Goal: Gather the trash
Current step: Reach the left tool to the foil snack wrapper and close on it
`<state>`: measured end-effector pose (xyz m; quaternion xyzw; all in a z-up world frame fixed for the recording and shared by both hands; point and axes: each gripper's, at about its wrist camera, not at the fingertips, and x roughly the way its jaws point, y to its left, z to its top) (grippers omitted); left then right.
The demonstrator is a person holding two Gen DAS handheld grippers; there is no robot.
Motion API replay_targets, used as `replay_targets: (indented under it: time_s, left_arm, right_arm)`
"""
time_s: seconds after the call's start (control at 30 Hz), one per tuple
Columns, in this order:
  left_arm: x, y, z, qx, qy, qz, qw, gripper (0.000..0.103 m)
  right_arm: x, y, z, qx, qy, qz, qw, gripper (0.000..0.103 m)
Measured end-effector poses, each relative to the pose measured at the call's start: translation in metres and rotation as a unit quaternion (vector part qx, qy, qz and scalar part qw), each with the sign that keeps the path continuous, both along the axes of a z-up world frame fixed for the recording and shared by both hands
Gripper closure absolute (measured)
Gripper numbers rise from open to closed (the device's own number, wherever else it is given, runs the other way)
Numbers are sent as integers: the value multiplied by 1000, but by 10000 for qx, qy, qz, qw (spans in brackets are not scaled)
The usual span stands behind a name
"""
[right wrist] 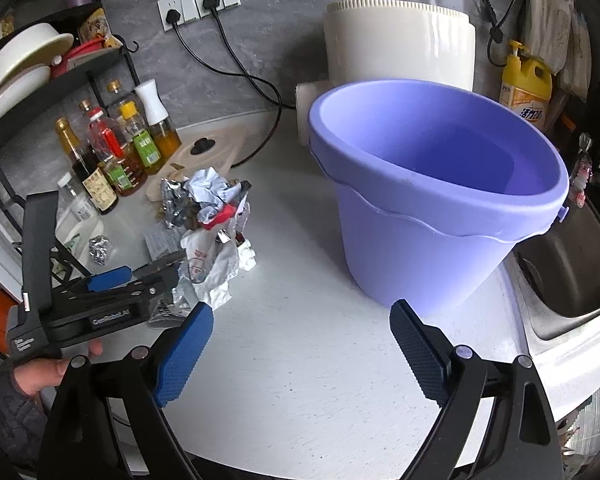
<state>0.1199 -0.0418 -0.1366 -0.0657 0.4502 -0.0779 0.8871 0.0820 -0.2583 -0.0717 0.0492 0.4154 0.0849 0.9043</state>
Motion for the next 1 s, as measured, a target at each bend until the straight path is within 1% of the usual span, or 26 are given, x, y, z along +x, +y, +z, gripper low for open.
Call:
replay_targets:
  time_s: [0.07, 0.2, 0.4, 0.43, 0.47, 0.5, 0.53, 0.6, 0.63, 0.7, 0.73, 0.77, 0.83, 0.93, 1.0]
  left_arm:
    - [5, -1, -7, 59, 45, 7, 10000, 10]
    - [12, -2, -19, 36, 101, 24, 9999, 10]
    - [16, -1, -28, -167, 133, -7, 9998, 10]
    - [16, -1, -27, -201, 124, -12, 9997, 12]
    - [15, 0, -27, -234, 117, -3, 9997, 14]
    - [15, 2, -26, -276, 118, 2, 9996, 23]
    - [16, 4, -26, -297, 141, 0, 9995, 27]
    - [15, 8, -24, -338, 137, 30, 9993, 32]
    - [13, 10, -22, -343, 98, 29, 9994, 37]
    - [10, 11, -20, -282, 55, 15, 9996, 40]
    - [7, 12, -16, -260, 3, 47, 9997, 49]
    - [5, 14, -14, -256, -30, 83, 9996, 52]
    - [3, 20, -9, -264, -52, 153, 9995, 55]
    - [-2, 30, 3, -281, -186, 298, 9990, 56]
    - [-3, 37, 12, -263, -283, 390, 9985, 56]
  right_arm:
    - [3, 0, -3, -36, 57, -16, 10000, 15]
    - [9, 3, -9, -66, 158, -31, 9998, 15]
    - [19, 12, -15, -143, 215, 52, 9997, 15]
    - [21, 14, -16, -144, 221, 79, 9996, 16]
    - [23, 16, -17, -141, 228, 124, 9996, 18]
    - [24, 19, -19, -145, 238, 170, 9995, 21]
    - [26, 22, -19, -139, 251, 231, 9993, 22]
    - [29, 28, -21, -116, 258, 316, 9991, 26]
    - [31, 31, -21, -100, 260, 370, 9989, 27]
    - [34, 36, -22, -88, 252, 456, 9986, 30]
    - [36, 40, -23, -80, 258, 512, 9983, 31]
    - [37, 43, -23, -64, 263, 556, 9981, 32]
    - [40, 48, -23, -30, 260, 629, 9977, 33]
    - [44, 56, -24, 18, 248, 758, 9968, 34]
    - [49, 61, -25, 33, 258, 837, 9961, 37]
